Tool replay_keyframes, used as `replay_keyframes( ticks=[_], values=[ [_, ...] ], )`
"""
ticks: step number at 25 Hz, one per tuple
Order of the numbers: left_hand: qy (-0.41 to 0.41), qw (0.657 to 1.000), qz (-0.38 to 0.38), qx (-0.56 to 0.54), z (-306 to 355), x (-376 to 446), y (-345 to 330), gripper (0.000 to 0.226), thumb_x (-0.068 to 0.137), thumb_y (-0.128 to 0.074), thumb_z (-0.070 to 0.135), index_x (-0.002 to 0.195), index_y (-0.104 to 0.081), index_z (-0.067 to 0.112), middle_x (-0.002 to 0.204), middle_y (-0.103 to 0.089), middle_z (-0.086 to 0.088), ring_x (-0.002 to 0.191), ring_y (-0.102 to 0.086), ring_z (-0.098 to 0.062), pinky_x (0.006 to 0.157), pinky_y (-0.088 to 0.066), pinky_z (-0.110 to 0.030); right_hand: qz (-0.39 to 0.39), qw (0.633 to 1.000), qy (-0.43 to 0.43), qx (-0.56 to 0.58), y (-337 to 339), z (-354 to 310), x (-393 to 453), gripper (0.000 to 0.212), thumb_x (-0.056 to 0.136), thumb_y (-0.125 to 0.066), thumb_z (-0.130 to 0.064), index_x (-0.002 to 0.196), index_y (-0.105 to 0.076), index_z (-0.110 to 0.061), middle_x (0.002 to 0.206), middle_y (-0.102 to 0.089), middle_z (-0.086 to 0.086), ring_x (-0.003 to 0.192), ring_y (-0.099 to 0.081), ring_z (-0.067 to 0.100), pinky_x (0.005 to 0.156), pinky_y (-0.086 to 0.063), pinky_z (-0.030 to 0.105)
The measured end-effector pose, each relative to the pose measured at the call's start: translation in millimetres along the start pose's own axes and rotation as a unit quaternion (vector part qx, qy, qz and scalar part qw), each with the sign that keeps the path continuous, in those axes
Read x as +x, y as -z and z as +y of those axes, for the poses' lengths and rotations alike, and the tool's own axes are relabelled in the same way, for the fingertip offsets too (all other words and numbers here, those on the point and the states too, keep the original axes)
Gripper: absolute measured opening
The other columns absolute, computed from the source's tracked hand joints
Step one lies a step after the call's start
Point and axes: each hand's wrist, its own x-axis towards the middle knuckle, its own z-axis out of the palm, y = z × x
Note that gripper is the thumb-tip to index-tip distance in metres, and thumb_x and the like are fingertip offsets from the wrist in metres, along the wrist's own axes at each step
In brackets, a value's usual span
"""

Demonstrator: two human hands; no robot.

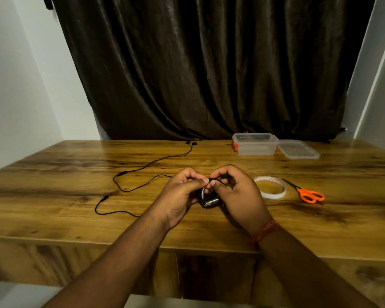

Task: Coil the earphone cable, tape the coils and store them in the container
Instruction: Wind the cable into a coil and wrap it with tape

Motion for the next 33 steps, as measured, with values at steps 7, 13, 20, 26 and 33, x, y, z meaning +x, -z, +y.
replay_keyframes(
  ticks=[7,13,20,26,33],
  values=[
    [0.016,0.996,0.013,-0.086,3,1,7,0.010,0.080,-0.065,0.002,0.081,-0.064,0.011,0.081,-0.071,-0.009,0.072,-0.068,-0.014,0.069,-0.058,-0.028,-0.016,0.983,-0.073,0.167,0,1,2,0.019,0.090,-0.063,0.003,0.105,-0.059,-0.008,0.099,-0.064,0.018,0.084,-0.067,0.027,0.064,-0.057,0.031],
    [0.011,0.999,0.006,-0.032,-3,2,6,0.019,0.091,-0.059,0.003,0.083,-0.068,0.018,0.088,-0.073,-0.011,0.086,-0.072,-0.020,0.073,-0.057,-0.032,0.000,0.980,-0.068,0.189,4,1,4,0.013,0.092,-0.058,0.006,0.103,-0.056,0.000,0.089,-0.056,0.019,0.081,-0.060,0.028,0.070,-0.054,0.037],
    [-0.030,0.999,-0.019,0.008,-5,2,0,0.012,0.087,-0.066,0.003,0.090,-0.068,0.014,0.078,-0.072,-0.008,0.073,-0.071,-0.017,0.067,-0.056,-0.026,-0.023,0.978,-0.076,0.192,4,2,3,0.019,0.090,-0.059,0.009,0.106,-0.059,0.000,0.094,-0.061,0.017,0.072,-0.065,0.018,0.072,-0.056,0.030],
    [-0.030,0.999,-0.008,0.015,-4,1,0,0.011,0.091,-0.063,0.004,0.091,-0.066,0.015,0.080,-0.069,-0.008,0.077,-0.069,-0.020,0.080,-0.056,-0.034,-0.006,0.945,-0.112,0.308,9,8,8,0.019,0.089,-0.058,0.010,0.099,-0.060,-0.006,0.085,-0.066,0.007,0.074,-0.071,0.021,0.067,-0.059,0.031],
    [-0.026,0.999,-0.019,0.036,-3,-2,-2,0.005,0.090,-0.063,0.005,0.093,-0.060,0.008,0.075,-0.068,-0.006,0.072,-0.066,-0.014,0.073,-0.054,-0.027,-0.057,0.970,-0.077,0.224,6,9,4,0.011,0.088,-0.062,0.008,0.095,-0.063,-0.001,0.079,-0.071,0.018,0.069,-0.069,0.019,0.065,-0.056,0.029]
  ],
)
